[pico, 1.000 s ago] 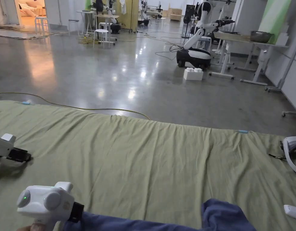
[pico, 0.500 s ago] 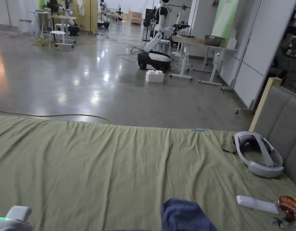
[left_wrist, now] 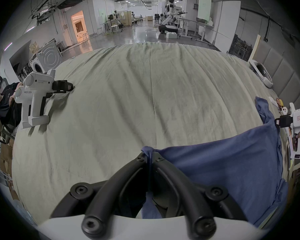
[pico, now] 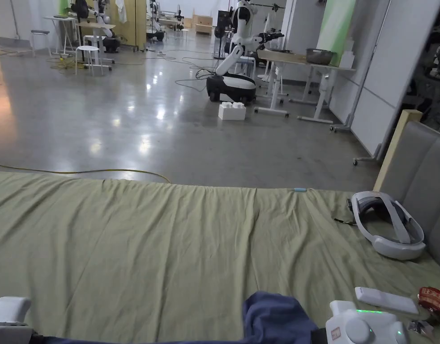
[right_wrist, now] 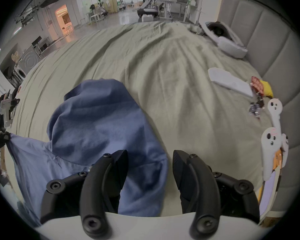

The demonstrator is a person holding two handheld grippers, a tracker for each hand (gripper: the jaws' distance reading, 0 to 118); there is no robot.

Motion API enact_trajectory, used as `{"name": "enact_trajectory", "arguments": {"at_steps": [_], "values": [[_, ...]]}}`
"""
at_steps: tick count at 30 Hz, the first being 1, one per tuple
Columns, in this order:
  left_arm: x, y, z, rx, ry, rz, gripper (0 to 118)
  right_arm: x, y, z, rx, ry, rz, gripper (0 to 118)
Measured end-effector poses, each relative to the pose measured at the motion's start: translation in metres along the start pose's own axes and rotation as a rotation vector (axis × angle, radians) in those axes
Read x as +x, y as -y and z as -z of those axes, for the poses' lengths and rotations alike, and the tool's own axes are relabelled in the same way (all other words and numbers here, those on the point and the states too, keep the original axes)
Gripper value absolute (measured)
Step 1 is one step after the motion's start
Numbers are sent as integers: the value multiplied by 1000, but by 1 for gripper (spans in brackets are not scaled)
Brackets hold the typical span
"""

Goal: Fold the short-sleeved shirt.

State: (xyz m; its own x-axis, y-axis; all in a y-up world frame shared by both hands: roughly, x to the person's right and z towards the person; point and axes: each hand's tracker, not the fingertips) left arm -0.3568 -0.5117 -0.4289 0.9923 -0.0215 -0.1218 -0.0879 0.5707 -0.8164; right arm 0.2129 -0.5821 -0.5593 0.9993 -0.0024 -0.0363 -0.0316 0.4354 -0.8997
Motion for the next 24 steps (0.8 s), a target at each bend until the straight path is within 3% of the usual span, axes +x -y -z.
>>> {"name": "enact_trajectory", "arguments": {"at_steps": [2,4,5,8,9,16,24], "values": [[-7,2,15,-5,3,-3,6,-4,1,8,-33,-39,20,58],[-10,2,20,-13,2,-9,6,-12,4,12,-45,18,-5,54],[-9,5,23,-14,0,-12,6,-15,5,12,-25,29,-17,48],[-12,5,30,-21,-1,-18,6,-19,7,12,-20,39,-25,15],[-13,5,33,-23,-1,-18,6,-18,8,10,-13,28,-28,11],[-20,12,36,20,-4,-34,6,-14,23,-24,111,17,46,7],[-23,7,-35,197,56,-30,6,-20,28,-130,354,-4,6,7]]}}
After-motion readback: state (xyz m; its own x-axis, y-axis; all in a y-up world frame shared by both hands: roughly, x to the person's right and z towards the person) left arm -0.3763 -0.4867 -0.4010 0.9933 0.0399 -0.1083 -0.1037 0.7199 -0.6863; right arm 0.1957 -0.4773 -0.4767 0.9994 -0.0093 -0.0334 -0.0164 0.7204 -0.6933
